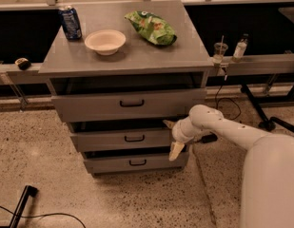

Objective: Open middle drawer

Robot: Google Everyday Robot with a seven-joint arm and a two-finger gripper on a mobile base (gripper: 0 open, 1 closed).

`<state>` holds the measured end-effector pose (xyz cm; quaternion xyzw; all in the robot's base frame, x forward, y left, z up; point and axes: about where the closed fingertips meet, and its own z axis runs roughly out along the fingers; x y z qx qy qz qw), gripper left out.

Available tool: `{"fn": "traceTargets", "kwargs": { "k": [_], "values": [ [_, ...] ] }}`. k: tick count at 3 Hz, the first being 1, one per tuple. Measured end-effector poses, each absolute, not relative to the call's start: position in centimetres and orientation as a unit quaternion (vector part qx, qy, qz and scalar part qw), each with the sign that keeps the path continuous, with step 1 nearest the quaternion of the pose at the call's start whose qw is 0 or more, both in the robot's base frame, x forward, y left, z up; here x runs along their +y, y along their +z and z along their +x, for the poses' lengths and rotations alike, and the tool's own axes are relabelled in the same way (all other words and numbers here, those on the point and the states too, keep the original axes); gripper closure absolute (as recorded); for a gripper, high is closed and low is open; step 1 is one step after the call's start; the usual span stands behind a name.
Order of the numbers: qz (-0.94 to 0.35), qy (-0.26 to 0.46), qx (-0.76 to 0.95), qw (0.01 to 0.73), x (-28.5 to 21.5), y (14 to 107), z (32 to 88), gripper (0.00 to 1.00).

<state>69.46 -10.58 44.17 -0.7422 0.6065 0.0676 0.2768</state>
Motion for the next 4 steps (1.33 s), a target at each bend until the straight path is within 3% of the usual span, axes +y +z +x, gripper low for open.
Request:
{"fn": "traceTargets", "kwargs": {
  "k": [1, 3, 4],
  "values": [
    [-0.734, 0.068, 0.618, 0.272, -11.44, 43.49, 70.24, 0.07],
    [-0.731, 0.07, 0.624, 0.267, -11.96, 42.95, 70.42, 0.39],
    [-0.74, 0.069, 0.615, 0.263, -11.52, 43.36, 69.61, 0.38]
  ]
}}
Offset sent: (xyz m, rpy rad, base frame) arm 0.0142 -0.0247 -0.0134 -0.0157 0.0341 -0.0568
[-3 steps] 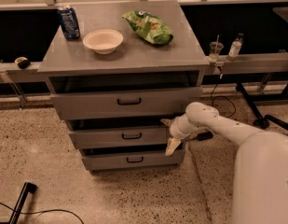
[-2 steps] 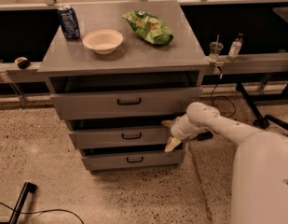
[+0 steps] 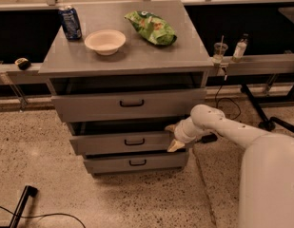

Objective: Open middle drawer

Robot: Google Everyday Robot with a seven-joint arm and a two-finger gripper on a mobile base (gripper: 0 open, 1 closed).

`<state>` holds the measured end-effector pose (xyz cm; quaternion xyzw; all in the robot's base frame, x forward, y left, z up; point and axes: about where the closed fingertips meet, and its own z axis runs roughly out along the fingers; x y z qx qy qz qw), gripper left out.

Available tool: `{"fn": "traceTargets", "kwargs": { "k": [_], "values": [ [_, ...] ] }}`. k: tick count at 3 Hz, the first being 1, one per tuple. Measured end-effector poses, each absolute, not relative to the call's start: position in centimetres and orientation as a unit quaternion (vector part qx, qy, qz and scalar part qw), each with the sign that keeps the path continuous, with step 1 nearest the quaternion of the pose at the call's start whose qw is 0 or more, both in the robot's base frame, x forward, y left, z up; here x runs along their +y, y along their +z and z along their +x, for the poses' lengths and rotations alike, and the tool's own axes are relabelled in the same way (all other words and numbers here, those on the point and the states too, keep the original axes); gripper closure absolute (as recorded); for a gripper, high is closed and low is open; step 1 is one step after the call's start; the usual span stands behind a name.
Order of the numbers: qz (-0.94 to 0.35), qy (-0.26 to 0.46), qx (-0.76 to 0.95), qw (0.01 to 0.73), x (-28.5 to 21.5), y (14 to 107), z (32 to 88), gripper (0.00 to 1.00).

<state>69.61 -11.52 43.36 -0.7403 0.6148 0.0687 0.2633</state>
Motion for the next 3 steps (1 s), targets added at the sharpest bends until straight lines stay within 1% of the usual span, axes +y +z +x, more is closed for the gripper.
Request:
{"fn": "traceTargets", "kwargs": {
  "k": [1, 2, 3],
  "values": [
    [-0.741, 0.068, 0.614, 0.264, -11.5, 43.6, 69.6, 0.36],
    [-0.747, 0.059, 0.606, 0.266, -11.3, 44.4, 67.4, 0.37],
    [-0.757, 0.015, 0.591, 0.277, -11.1, 48.4, 63.0, 0.38]
  ]
}}
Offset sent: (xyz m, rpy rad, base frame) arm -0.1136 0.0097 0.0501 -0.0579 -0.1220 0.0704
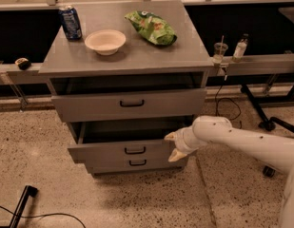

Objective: Open middle drawer

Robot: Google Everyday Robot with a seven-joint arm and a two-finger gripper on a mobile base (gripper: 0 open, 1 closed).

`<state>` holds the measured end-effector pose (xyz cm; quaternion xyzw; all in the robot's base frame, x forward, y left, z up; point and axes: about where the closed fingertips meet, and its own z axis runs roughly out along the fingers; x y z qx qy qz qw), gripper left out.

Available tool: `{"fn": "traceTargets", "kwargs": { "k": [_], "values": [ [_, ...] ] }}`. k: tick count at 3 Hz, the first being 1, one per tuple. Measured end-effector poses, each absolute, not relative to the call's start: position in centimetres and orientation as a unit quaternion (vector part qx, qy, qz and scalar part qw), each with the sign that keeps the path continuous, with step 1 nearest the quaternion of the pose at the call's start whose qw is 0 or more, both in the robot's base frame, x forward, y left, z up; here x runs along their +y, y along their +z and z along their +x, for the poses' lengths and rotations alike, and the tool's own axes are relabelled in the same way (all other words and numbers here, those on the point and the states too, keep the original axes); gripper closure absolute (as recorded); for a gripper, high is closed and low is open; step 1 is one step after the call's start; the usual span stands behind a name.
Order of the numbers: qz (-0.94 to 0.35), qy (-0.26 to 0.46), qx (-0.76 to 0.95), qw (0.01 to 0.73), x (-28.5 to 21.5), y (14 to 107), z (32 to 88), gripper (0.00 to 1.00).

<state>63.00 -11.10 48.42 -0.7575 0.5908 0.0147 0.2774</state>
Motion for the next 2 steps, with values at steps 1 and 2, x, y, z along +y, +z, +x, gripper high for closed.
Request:
{"fn": "traceTargets", "kwargs": {
  "k": [1, 2],
  "values": [
    [-0.772, 0.02, 0.582, 0.256, -10.4, 48.1, 58.4, 0.38],
    [-0.776, 0.027, 0.58, 0.249, -10.2, 47.3, 57.3, 0.2]
  ]
}}
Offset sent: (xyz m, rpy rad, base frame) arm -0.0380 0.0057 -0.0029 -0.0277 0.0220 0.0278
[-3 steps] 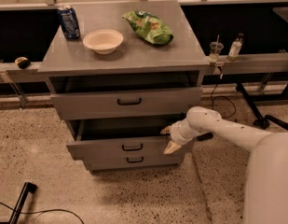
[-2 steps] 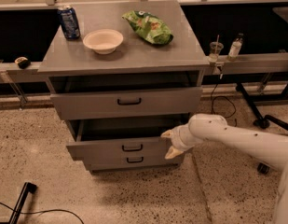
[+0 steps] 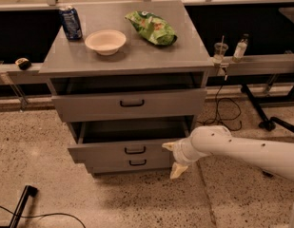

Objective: Open middle drawer

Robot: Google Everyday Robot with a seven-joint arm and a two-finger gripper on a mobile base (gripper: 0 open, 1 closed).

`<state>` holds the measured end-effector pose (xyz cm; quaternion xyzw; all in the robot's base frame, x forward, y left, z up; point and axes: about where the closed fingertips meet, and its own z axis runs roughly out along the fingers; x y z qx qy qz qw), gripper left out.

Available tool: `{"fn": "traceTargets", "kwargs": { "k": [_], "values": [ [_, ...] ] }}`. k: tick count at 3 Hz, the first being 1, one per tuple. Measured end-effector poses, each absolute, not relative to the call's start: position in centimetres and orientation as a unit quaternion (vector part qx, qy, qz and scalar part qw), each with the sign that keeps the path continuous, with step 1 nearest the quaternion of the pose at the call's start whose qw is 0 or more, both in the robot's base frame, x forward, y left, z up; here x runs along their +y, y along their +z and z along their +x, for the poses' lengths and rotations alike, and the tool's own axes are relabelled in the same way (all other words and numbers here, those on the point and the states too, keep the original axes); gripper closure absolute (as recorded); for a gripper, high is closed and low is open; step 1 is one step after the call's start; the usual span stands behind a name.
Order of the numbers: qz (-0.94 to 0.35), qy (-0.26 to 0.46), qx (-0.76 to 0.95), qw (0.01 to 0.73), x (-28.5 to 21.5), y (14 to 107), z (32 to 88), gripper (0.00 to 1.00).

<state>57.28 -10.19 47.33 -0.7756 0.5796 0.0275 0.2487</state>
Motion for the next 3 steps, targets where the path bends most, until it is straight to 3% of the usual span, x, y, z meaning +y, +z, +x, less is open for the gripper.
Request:
{"fn": "traceTargets", "kwargs": {
  "k": [1, 3],
  "values": [
    [-0.775, 0.027, 0.58, 0.249, -10.2, 47.4, 57.3, 0.0],
    [-0.768, 0.034, 0.601, 0.218, -10.2, 46.7, 59.1, 0.0]
  ]
}}
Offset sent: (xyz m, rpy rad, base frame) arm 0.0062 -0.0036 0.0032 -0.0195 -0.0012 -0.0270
